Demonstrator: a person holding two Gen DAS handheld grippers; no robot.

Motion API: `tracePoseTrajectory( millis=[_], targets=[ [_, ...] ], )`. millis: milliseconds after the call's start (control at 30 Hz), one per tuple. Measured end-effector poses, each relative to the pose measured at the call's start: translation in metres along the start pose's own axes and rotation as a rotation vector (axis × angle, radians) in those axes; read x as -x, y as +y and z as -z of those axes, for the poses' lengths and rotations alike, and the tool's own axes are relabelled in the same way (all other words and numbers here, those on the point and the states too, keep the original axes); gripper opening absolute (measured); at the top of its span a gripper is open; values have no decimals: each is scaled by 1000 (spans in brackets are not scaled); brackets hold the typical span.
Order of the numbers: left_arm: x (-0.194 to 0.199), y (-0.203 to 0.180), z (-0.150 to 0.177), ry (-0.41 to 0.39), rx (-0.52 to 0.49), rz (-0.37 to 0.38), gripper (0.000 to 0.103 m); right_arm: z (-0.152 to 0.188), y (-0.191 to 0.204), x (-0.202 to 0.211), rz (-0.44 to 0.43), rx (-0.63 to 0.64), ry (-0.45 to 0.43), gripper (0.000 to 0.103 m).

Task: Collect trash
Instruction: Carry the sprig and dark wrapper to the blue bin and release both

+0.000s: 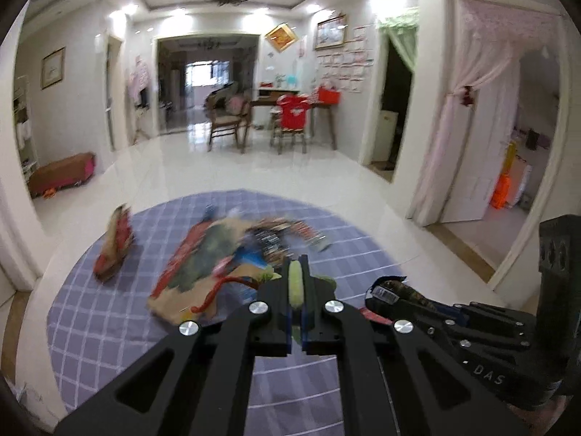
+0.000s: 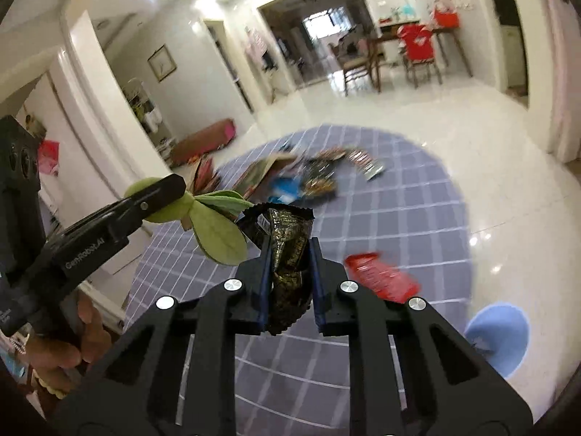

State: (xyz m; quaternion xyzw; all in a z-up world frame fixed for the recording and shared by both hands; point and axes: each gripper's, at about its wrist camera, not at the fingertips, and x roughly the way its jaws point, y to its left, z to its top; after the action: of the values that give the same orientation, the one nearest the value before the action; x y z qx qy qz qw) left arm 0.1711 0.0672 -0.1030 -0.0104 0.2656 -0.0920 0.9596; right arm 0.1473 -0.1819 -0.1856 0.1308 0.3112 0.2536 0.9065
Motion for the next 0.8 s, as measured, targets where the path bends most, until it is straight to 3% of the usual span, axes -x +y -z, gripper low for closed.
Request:
tracePoseTrajectory(
  millis=[333, 500, 633, 800],
  targets=[
    [-33, -133, -14, 2, -121, 203, 3, 5, -90, 80, 195, -115, -115, 19],
    [-77, -207, 0, 76, -201, 242, 3, 26, -151, 95, 343, -191, -99, 19],
    [-127, -254, 22, 170, -246, 264, 3, 44, -196, 89, 393, -278, -68, 19],
    [-176, -275, 47, 269, -231, 262, 3, 53, -240, 72, 456, -351, -39, 24]
  ],
)
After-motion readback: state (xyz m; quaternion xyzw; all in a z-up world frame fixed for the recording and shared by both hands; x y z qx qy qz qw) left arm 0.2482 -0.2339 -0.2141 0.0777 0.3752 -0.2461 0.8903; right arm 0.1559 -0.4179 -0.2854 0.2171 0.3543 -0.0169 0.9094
